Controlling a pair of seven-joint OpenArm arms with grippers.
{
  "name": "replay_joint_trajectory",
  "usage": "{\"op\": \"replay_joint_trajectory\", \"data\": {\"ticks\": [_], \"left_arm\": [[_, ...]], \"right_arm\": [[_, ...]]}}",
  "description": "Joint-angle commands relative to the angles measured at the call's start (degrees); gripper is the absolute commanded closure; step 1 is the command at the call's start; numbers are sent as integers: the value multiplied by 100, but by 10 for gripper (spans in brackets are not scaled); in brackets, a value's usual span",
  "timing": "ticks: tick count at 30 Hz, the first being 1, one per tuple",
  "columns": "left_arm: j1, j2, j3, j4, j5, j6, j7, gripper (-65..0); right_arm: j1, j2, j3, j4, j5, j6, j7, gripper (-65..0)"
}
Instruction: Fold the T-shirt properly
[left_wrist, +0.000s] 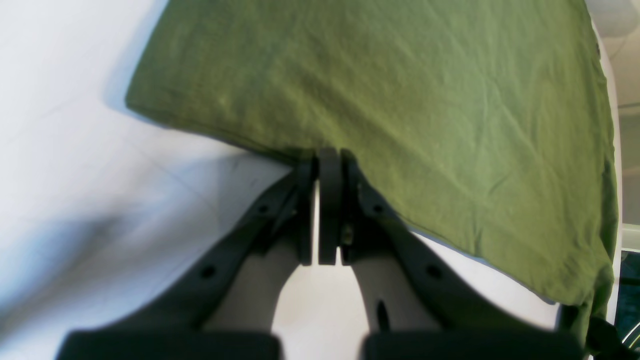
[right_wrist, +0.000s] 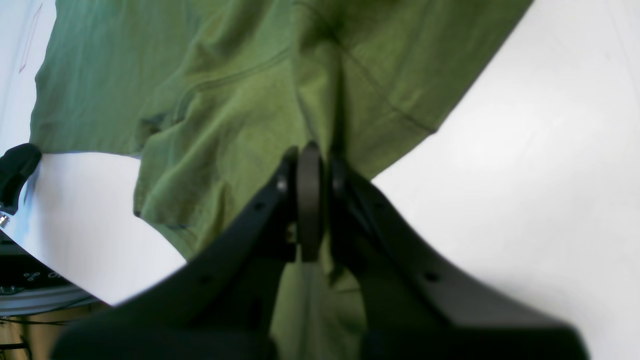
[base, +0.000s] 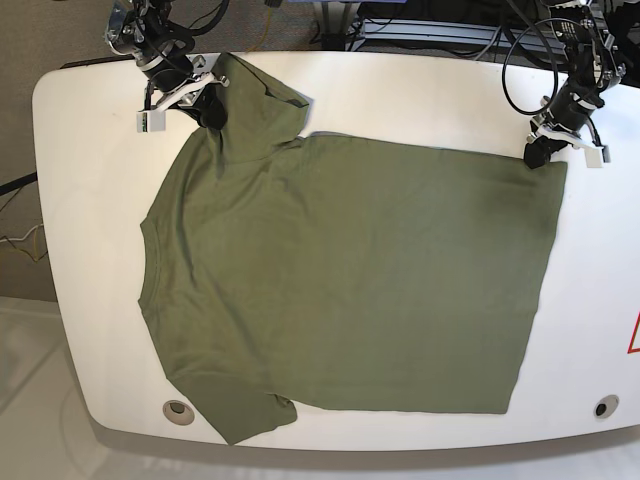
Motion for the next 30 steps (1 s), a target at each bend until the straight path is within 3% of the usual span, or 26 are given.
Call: {"op": "replay_joint_trajectory", "data": {"ticks": [1, 22, 30], "left_arm": [[-18, -79, -64, 108, -54, -34, -139, 0], [-61, -133, -172, 77, -70, -4, 18, 0], [-31, -126, -177, 192, -11, 64, 342, -325]], "right_arm": [[-56, 43, 35, 57, 15, 52, 26, 0], [-65, 26, -3, 50, -22, 52, 9, 0], [-40, 27, -23, 27, -50, 52, 9, 0]]}}
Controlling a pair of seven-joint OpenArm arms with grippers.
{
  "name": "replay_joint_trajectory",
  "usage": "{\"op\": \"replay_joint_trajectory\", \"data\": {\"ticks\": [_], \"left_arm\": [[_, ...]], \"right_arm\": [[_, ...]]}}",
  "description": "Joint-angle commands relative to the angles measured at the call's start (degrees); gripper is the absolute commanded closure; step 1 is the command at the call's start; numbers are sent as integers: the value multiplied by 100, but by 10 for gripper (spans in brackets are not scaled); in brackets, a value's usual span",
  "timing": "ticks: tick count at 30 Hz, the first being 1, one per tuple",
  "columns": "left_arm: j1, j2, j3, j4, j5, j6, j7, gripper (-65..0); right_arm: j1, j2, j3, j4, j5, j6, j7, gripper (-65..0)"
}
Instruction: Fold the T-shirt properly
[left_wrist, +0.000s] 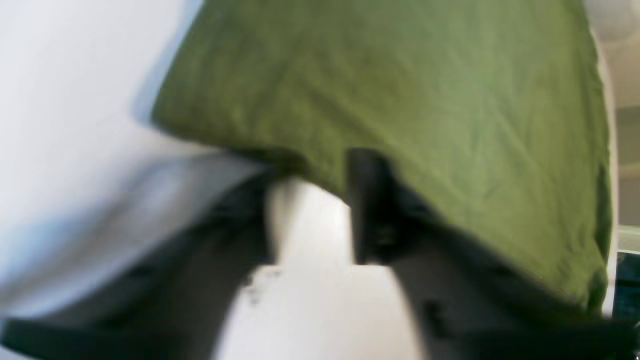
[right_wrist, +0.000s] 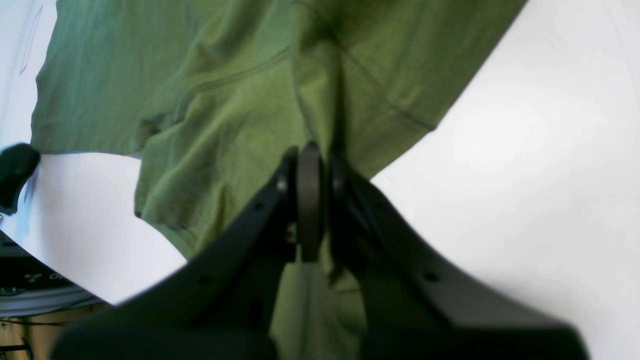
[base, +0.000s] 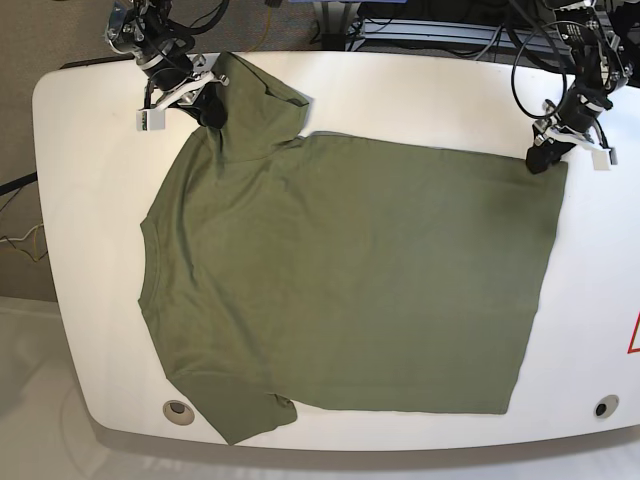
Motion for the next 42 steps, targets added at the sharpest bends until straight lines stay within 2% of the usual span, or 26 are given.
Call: {"op": "replay_joint_trajectory", "data": {"ticks": [1, 8, 12, 18, 20, 28, 30, 36, 42], "left_arm": [[26, -65, -22, 167, 76, 48, 101, -322], [13, -75, -38, 273, 56, 57, 124, -259], [25, -162, -48, 297, 52, 94, 109, -248], [29, -201, -42, 381, 83, 186, 85, -267], [40, -185, -38, 610, 106, 377, 50, -296], [57, -199, -32, 808, 197, 824, -87, -323], [22, -203, 3, 754, 191, 1031, -73, -338], [13, -194, 91, 795, 203, 1123, -54, -333], [38, -155, 75, 832, 179, 1069, -7, -289]], "right_arm": [[-16, 28, -18, 35, -45, 45, 12, 0], [-13, 35, -18, 47, -34, 45, 10, 0], [-20, 46, -13, 42, -21, 45, 12, 0], [-15, 48, -26, 33, -26, 45, 13, 0], [-2, 67, -18, 58, -55, 45, 28, 0], [-6, 73, -19, 56, -56, 45, 26, 0], [-19, 61, 7, 37, -42, 45, 24, 0], [-21, 64, 8, 42, -41, 45, 31, 0], [-20, 43, 19, 37, -87, 45, -2, 0]]}}
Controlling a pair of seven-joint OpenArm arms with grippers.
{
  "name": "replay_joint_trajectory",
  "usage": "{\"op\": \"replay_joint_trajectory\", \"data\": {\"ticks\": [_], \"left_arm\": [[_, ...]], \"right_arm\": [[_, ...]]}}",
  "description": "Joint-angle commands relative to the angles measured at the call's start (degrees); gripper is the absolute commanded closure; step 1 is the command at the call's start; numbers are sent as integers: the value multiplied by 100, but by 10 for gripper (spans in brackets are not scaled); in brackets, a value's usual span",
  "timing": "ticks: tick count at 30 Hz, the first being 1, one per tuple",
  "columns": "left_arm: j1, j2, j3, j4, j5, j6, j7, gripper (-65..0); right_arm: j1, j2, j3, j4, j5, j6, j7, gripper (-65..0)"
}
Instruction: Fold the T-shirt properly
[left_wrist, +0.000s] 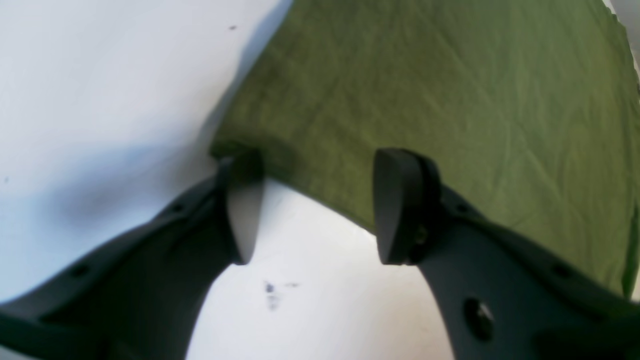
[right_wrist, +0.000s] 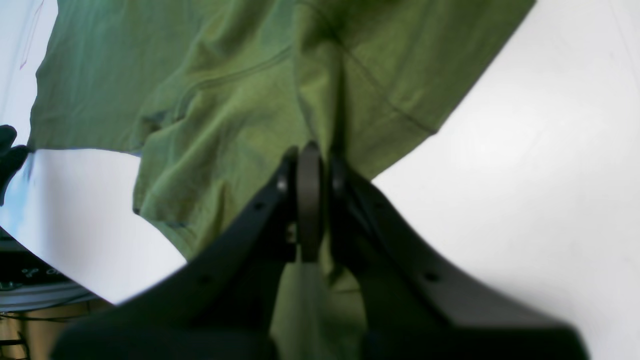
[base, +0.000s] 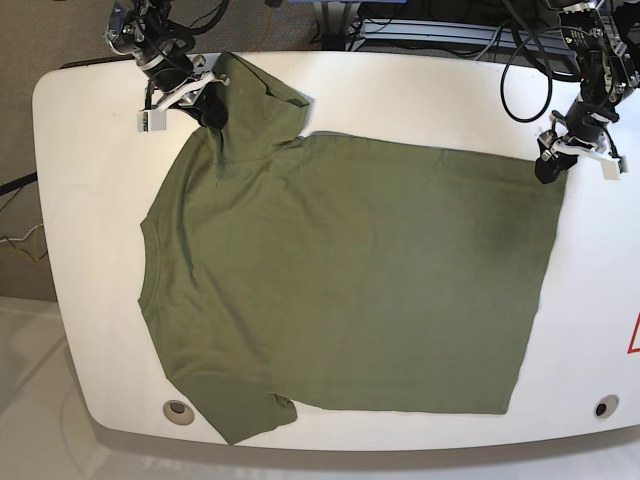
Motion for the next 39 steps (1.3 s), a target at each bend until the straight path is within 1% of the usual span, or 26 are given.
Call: {"op": "replay_joint_trajectory", "data": {"ticks": [1, 8, 12, 14, 16, 20, 34, 39], "left_arm": [[-11, -63, -54, 123, -84, -93, -52, -284], [-14, -40, -140, 47, -30, -204, -47, -264], [-28, -25, -262, -92, -57, -305, -14, -294], [-39, -20, -330, -172, -60, -332, -8, -295], [-112, 30, -601, -399, 22, -255, 4, -295], [-126, 51, -692, -460, 22, -242, 8, -293], [-108, 108, -450, -353, 252, -241, -8, -288], [-166, 86, -376, -484, 208, -273, -37, -282]], "right_arm": [[-31, 30, 34, 39, -25, 32, -37, 0], [-22, 28, 38, 29, -29, 32, -36, 0], [-30, 26, 41, 25, -25, 32, -36, 0], [-29, 26, 41, 24, -31, 32, -39, 0], [4, 44, 42, 5, -76, 32, -29, 0], [7, 45, 43, 4, -82, 32, -35, 0], [19, 58, 34, 12, -59, 32, -8, 0], [18, 70, 42, 30, -82, 32, -3, 0]]}}
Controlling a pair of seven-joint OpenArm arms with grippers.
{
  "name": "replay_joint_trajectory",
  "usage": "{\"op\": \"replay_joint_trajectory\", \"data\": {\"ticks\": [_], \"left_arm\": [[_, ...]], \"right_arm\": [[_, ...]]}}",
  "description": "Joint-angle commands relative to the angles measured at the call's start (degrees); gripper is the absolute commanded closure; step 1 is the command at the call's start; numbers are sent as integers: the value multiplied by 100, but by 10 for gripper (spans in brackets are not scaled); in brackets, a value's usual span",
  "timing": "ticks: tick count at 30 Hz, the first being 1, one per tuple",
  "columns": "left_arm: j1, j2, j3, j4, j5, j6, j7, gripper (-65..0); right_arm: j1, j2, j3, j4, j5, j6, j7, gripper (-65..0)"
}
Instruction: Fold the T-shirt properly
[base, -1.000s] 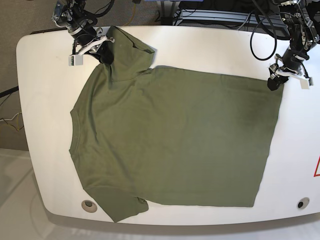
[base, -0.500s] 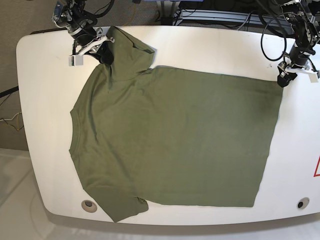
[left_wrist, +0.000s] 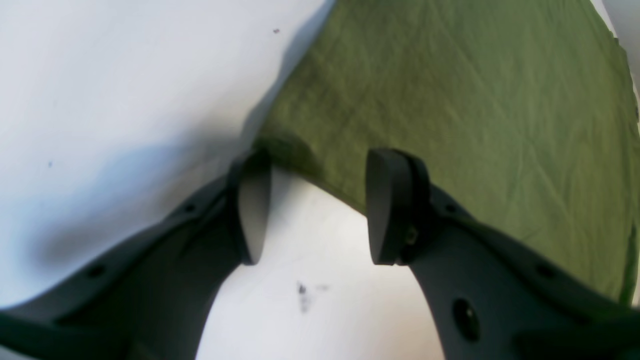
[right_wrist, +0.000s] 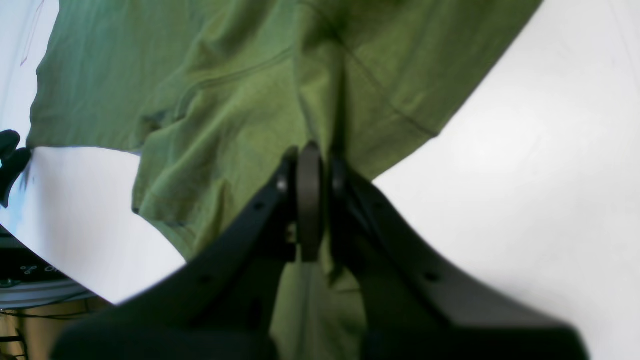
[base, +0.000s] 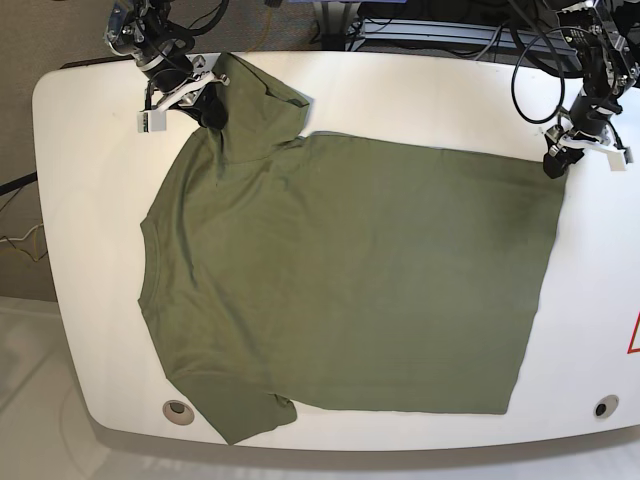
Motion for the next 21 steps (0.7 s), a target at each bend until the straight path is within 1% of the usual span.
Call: {"op": "replay_joint_trajectory", "data": {"ticks": [1, 11, 15, 17, 20, 21], "left_arm": [[-25, -56, 2, -16, 45, 15, 79, -282], [-194, -119, 135, -477, -108, -69, 175, -273], [-266, -107, 233, -552, -89, -73, 179, -245], [-282, -51, 271, -550, -8, -55, 313, -128], [-306, -44, 302, -569, -3, -54, 327, -12], [-312, -41, 312, -576, 0, -58, 318, 0]], "right_arm": [[-13, 58, 22, 64, -60, 30, -9, 0], [-8, 63, 21, 67, -73, 30, -23, 0], [-11, 75, 18, 83, -64, 30, -20, 0], [6, 75, 22, 69, -43, 30, -10, 0], [7, 84, 24, 83, -34, 30, -24, 0], [5, 87, 29, 89, -31, 30, -29, 0]]}}
